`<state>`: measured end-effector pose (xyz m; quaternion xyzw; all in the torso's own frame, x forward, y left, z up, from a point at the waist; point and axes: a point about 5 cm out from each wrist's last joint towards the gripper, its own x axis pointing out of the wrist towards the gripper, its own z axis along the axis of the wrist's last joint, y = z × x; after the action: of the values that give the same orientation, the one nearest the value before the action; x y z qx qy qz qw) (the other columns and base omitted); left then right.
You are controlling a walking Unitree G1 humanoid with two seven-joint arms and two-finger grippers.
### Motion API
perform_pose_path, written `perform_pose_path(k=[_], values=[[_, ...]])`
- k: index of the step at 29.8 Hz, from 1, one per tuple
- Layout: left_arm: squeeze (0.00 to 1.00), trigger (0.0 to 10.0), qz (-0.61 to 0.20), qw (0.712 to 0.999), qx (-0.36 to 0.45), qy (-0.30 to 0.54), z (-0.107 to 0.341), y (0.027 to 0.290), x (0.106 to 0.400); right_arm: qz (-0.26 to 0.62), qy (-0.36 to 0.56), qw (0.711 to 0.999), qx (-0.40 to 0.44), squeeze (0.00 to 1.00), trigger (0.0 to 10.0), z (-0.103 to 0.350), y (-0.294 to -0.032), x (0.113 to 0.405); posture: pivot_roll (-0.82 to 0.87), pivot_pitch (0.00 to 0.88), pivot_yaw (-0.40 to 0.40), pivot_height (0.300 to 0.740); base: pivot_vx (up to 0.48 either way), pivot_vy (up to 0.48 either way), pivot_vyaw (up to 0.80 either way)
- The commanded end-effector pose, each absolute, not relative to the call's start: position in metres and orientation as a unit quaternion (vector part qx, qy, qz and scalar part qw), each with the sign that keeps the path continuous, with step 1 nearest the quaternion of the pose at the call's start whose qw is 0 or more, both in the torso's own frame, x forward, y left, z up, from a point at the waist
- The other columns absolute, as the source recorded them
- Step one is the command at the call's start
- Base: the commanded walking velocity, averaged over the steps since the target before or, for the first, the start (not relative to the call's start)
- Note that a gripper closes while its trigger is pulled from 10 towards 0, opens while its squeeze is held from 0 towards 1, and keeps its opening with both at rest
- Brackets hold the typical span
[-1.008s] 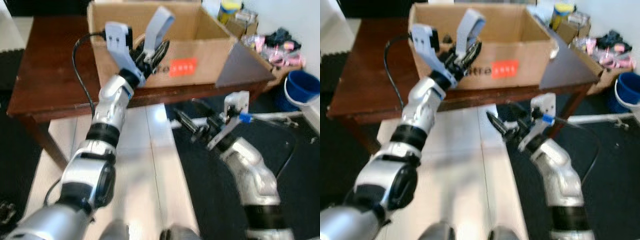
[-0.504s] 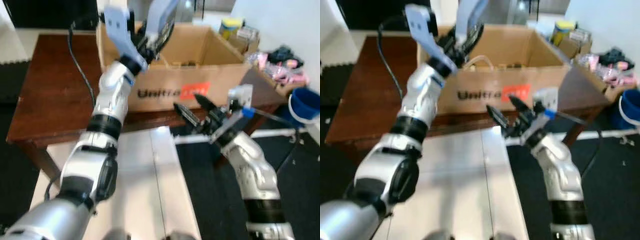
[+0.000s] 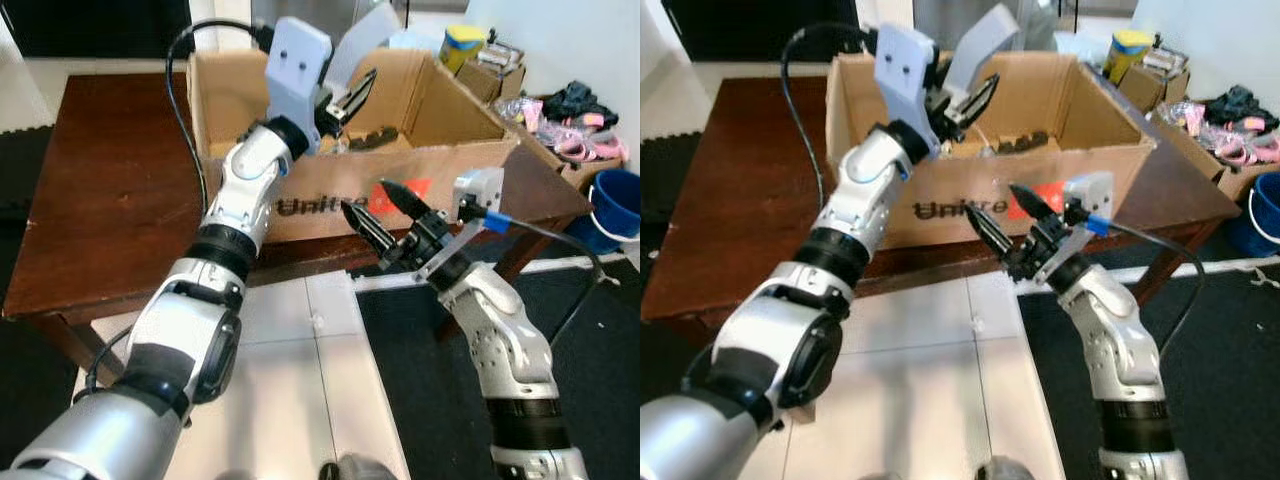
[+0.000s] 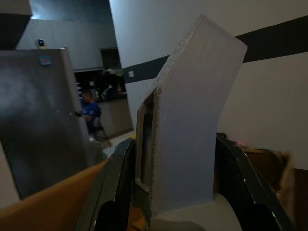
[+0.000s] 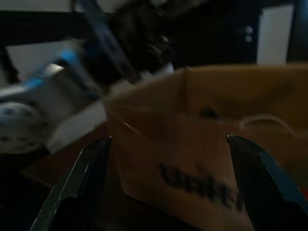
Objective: Picking trash to rubbish bin
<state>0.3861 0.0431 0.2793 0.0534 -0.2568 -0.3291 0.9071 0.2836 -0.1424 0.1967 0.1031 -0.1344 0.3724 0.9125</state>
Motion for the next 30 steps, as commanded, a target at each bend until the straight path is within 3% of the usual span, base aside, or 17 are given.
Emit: perform_pose_path(k=[1, 7, 8, 9, 16, 22, 23, 24, 25, 26, 27, 28, 30], values=[[0.00, 10.0, -0.322, 0.913, 0.064, -0.242, 0.272, 0.042, 0.388, 0.378, -0.127, 0.911, 0.103, 0.00, 10.0, 0.196, -0.143, 0.281, 0.01, 0.010, -0.031, 0.740, 0.000, 0.000, 0.00], [0.00, 10.0, -0.275, 0.935, 0.101, -0.201, 0.259, 0.050, 0.397, 0.394, -0.141, 0.902, 0.102, 0.00, 10.0, 0.205, -0.142, 0.274, 0.00, 0.013, -0.029, 0.740, 0.000, 0.000, 0.00], [0.31, 10.0, -0.268, 0.935, 0.113, -0.201, 0.259, 0.051, 0.397, 0.395, -0.142, 0.902, 0.101, 0.00, 10.0, 0.206, -0.142, 0.274, 0.00, 0.009, -0.026, 0.740, 0.000, 0.000, 0.00], [1.00, 10.0, -0.248, 0.939, 0.132, -0.198, 0.258, 0.054, 0.399, 0.395, -0.144, 0.902, 0.100, 0.00, 10.0, 0.207, -0.142, 0.273, 0.00, 0.009, -0.026, 0.740, 0.000, 0.000, 0.00], [1.00, 10.0, -0.146, 0.959, 0.166, -0.175, 0.259, 0.075, 0.410, 0.398, -0.149, 0.900, 0.098, 0.00, 10.0, 0.210, -0.141, 0.270, -0.01, 0.000, -0.018, 0.740, 0.000, 0.000, 0.00], [1.00, 10.0, -0.147, 0.958, 0.153, -0.193, 0.266, 0.077, 0.409, 0.396, -0.151, 0.900, 0.100, 0.00, 10.0, 0.211, -0.142, 0.270, -0.01, 0.000, -0.018, 0.740, 0.000, 0.000, 0.00], [1.00, 10.0, -0.157, 0.957, 0.141, -0.198, 0.267, 0.076, 0.409, 0.395, -0.151, 0.901, 0.100, 0.00, 10.0, 0.211, -0.142, 0.270, -0.01, 0.000, -0.018, 0.740, 0.000, 0.000, 0.00], [1.00, 10.0, -0.206, 0.956, 0.043, -0.204, 0.273, 0.071, 0.406, 0.395, -0.150, 0.901, 0.100, 0.00, 10.0, 0.212, -0.142, 0.270, 0.00, 0.005, -0.019, 0.740, 0.000, 0.000, 0.00], [1.00, 10.0, -0.206, 0.956, 0.043, -0.204, 0.273, 0.071, 0.406, 0.395, -0.150, 0.901, 0.100, 0.00, 10.0, 0.212, -0.142, 0.270, 0.00, 0.005, -0.019, 0.740, 0.000, 0.000, 0.00], [1.00, 10.0, -0.231, 0.950, -0.017, -0.211, 0.278, 0.072, 0.405, 0.395, -0.149, 0.901, 0.101, 0.00, 10.0, 0.211, -0.142, 0.270, 0.00, 0.005, -0.019, 0.740, 0.000, 0.000, 0.00], [0.45, 10.0, -0.264, 0.938, -0.070, -0.213, 0.282, 0.072, 0.404, 0.395, -0.149, 0.901, 0.102, 0.00, 10.0, 0.211, -0.141, 0.270, 0.00, 0.005, -0.019, 0.740, 0.000, 0.000, 0.00], [0.00, 10.0, -0.289, 0.926, -0.099, -0.223, 0.285, 0.075, 0.403, 0.396, -0.148, 0.900, 0.102, 0.00, 10.0, 0.211, -0.141, 0.269, 0.00, 0.012, -0.021, 0.740, 0.000, 0.000, 0.00], [0.00, 10.0, -0.323, 0.909, -0.126, -0.230, 0.288, 0.082, 0.400, 0.397, -0.148, 0.900, 0.104, 0.00, 10.0, 0.211, -0.139, 0.269, 0.01, 0.019, -0.023, 0.740, 0.000, 0.000, 0.00]])
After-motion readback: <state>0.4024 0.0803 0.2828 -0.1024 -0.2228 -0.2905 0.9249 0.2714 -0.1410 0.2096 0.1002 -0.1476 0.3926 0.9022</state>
